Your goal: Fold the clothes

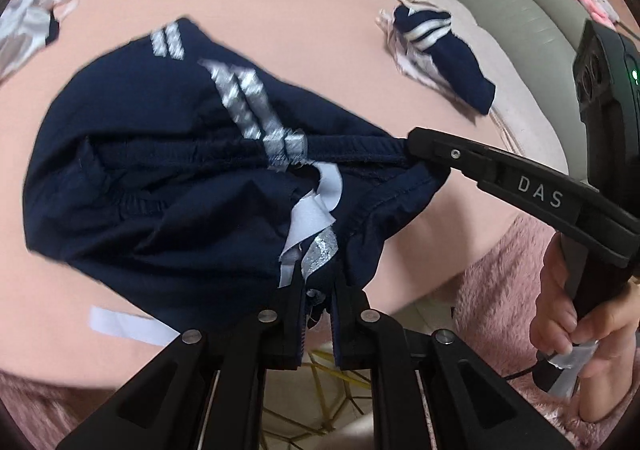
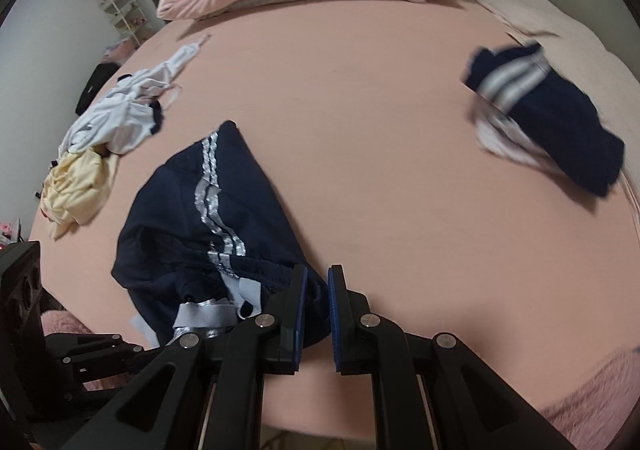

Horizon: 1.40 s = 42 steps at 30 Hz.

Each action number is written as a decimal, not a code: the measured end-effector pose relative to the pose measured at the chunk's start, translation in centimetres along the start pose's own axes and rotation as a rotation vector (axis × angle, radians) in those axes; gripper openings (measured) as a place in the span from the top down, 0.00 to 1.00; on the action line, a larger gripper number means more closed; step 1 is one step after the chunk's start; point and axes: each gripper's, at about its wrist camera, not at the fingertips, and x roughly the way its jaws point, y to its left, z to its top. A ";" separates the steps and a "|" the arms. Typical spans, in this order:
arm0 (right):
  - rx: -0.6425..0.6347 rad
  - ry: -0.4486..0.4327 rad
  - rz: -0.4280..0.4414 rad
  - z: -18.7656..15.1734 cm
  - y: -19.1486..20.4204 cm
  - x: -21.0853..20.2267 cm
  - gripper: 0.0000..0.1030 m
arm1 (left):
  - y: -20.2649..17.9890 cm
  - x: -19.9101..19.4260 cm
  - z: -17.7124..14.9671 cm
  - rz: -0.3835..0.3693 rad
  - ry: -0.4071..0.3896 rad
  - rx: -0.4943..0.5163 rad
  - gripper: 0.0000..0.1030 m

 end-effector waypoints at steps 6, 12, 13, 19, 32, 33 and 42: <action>0.037 0.034 0.032 -2.9 -3.6 0.3 0.91 | 1.4 -1.6 -1.8 -0.010 0.014 -0.061 0.59; 0.025 -0.050 -0.014 -2.9 -4.6 -1.8 0.90 | 5.3 -7.6 -1.9 0.110 -0.152 -0.144 0.47; 0.005 -0.047 -0.011 -2.8 -4.3 -1.6 0.90 | 6.1 -8.1 -1.7 0.126 -0.164 -0.161 0.47; -0.133 -0.007 -0.011 -2.3 -1.7 0.9 0.71 | 6.7 -5.5 1.3 0.254 -0.160 -0.142 0.47; -0.159 0.093 -0.038 -3.7 -2.8 4.8 0.88 | 7.0 -2.1 1.6 0.427 -0.161 -0.147 0.88; -0.172 0.096 -0.006 -3.8 -2.7 4.5 0.94 | 6.9 -2.7 1.3 0.398 -0.163 -0.150 0.88; -0.111 -0.118 -0.059 -0.6 -3.4 -1.5 0.96 | 5.9 -12.5 0.9 0.350 -0.339 -0.099 0.88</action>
